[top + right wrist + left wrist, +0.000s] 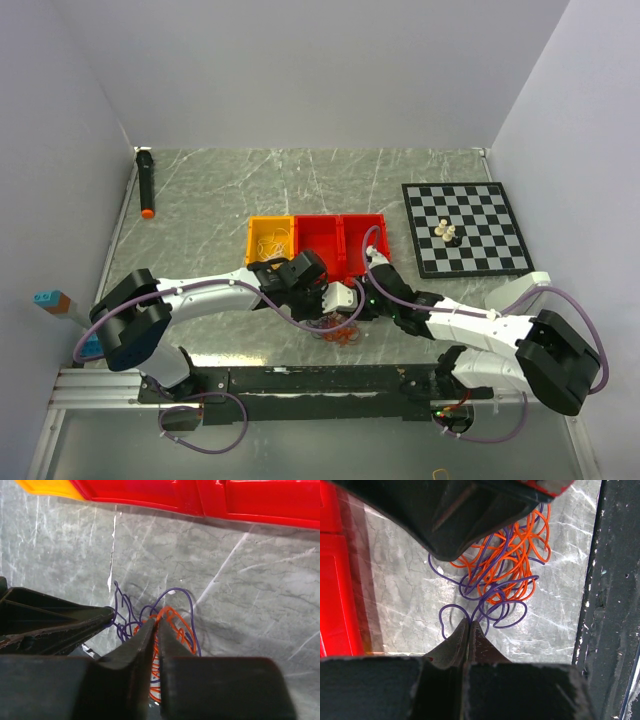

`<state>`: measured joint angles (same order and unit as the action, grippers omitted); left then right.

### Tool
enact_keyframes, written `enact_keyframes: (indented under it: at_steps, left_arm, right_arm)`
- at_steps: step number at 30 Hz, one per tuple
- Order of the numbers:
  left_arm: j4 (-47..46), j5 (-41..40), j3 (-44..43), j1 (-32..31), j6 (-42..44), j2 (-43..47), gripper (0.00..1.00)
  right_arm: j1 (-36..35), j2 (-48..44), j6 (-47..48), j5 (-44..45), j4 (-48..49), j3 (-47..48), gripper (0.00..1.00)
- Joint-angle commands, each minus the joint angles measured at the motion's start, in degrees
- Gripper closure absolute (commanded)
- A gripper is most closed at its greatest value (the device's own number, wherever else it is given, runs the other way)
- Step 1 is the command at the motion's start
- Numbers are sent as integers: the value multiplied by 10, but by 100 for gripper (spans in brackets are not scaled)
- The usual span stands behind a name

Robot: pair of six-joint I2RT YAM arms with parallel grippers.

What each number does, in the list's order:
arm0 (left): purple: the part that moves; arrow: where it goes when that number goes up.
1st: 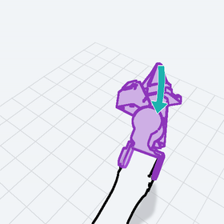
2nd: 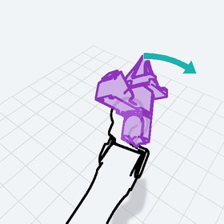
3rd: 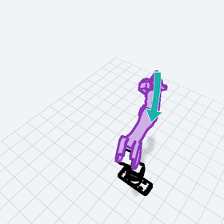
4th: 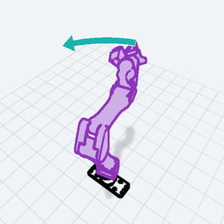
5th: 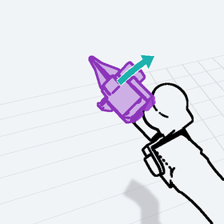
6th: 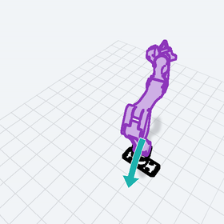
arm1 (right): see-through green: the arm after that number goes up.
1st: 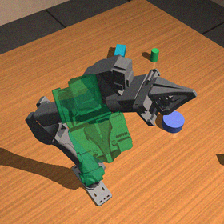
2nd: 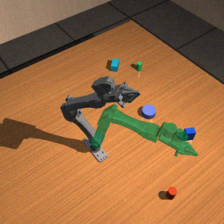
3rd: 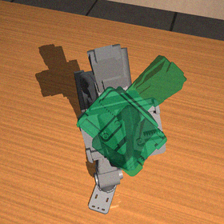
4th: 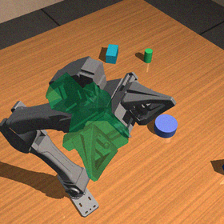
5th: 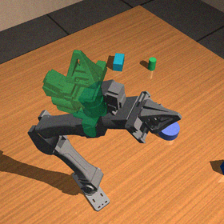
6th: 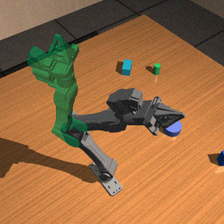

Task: Untangle the cables

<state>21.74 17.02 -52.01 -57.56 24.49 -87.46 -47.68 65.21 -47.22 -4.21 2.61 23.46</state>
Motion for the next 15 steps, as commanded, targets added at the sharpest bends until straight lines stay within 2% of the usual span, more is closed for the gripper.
enact_keyframes:
  at_steps: [1,3,8,15]
  left_arm:
    - [-11,-3,-15,1,-8,9,99]
    - [-7,-5,-19,1,-9,9,99]
    - [25,-17,-45,10,-17,23,99]
    - [178,2,-114,96,-25,101,99]
  right_arm:
    - [5,-11,-5,10,14,4,93]
    - [5,-13,-7,13,10,2,100]
    - [10,-45,-7,36,-24,1,100]
    - [22,-183,0,97,-138,-18,100]
